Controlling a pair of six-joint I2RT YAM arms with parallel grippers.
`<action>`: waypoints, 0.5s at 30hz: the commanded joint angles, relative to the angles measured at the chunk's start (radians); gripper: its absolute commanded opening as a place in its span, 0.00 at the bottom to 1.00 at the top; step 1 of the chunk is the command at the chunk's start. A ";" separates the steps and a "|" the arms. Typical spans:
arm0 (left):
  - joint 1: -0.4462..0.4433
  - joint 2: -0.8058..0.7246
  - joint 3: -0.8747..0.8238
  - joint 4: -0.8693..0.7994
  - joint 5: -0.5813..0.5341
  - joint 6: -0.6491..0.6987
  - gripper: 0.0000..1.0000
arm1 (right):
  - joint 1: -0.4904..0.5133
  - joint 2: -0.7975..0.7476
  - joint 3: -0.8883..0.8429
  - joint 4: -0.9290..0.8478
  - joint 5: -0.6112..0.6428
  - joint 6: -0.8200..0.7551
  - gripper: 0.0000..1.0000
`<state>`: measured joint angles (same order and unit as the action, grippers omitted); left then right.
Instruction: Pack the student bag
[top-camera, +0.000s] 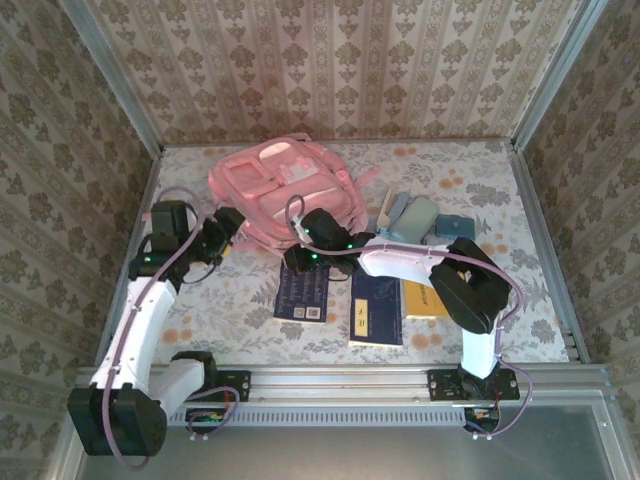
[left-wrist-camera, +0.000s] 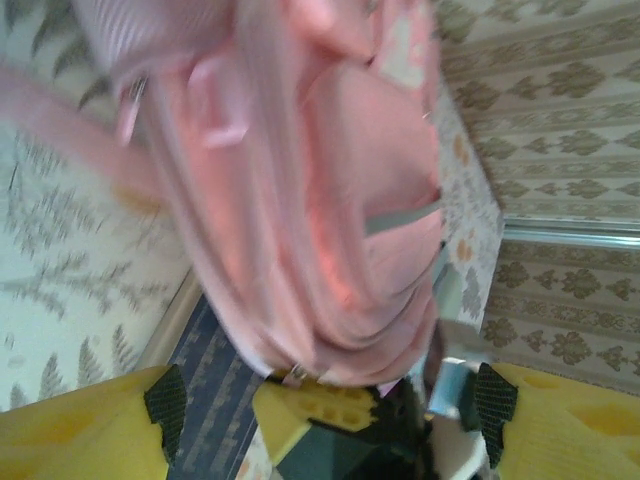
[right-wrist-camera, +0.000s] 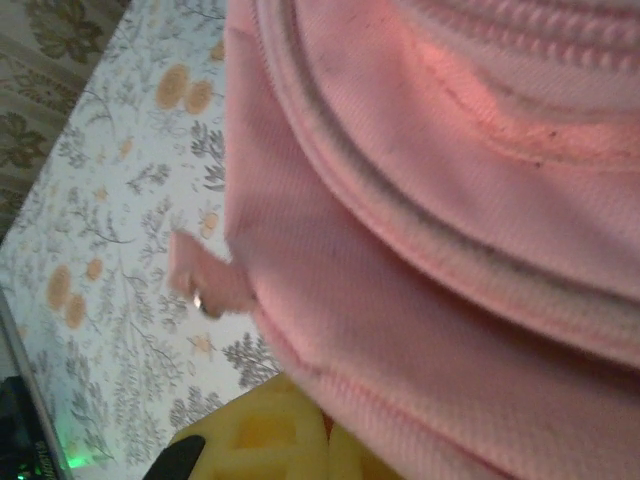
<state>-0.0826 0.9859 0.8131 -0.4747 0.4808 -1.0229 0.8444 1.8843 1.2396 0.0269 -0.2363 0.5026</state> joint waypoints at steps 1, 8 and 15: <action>0.006 0.011 -0.029 0.008 0.037 -0.074 0.80 | 0.012 0.017 0.048 0.058 -0.063 0.029 0.00; -0.022 0.076 -0.017 -0.008 0.014 -0.074 0.79 | 0.019 0.013 0.030 0.077 -0.092 0.030 0.00; -0.059 0.148 -0.053 0.125 0.015 -0.116 0.71 | 0.028 0.018 0.032 0.081 -0.105 0.028 0.00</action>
<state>-0.1257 1.1004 0.7712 -0.4179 0.4934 -1.1095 0.8528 1.8938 1.2469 0.0563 -0.2855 0.5282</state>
